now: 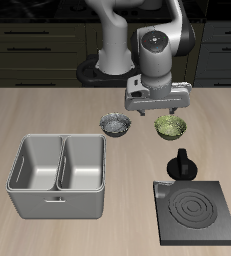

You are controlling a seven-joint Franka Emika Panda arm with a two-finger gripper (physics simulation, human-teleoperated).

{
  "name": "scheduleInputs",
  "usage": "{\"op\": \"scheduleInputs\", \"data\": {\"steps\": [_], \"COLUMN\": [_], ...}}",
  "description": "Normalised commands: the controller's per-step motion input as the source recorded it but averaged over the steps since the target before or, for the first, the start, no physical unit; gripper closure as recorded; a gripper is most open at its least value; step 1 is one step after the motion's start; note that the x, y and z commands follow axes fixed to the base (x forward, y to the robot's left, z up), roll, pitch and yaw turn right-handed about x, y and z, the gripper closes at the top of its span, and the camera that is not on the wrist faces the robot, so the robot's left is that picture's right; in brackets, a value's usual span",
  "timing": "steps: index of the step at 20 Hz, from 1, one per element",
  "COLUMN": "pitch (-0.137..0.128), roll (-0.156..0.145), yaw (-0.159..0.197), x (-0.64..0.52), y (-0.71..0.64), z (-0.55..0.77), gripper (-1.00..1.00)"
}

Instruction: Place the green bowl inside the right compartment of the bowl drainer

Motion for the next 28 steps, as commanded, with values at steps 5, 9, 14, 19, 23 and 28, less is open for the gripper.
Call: {"op": "scheduleInputs", "data": {"steps": [5,9,14,19,23,28], "pitch": [0.102,0.084,0.084,0.035,0.007,-0.023], "roll": [0.019,0.036,0.002,0.085,0.024,0.018], "yaw": [-0.006,-0.020,-0.004,-0.076,-0.025,-0.021], "x": [-0.07,-0.07,-0.05,-0.08,-0.08,-0.03], "y": [0.16,0.10,0.02,0.05,0.01,-0.04], "z": [-0.58,-0.41,-0.44,-0.17,-0.03,0.13], "gripper": [-1.00,-1.00,-1.00,1.00,1.00,1.00]}}
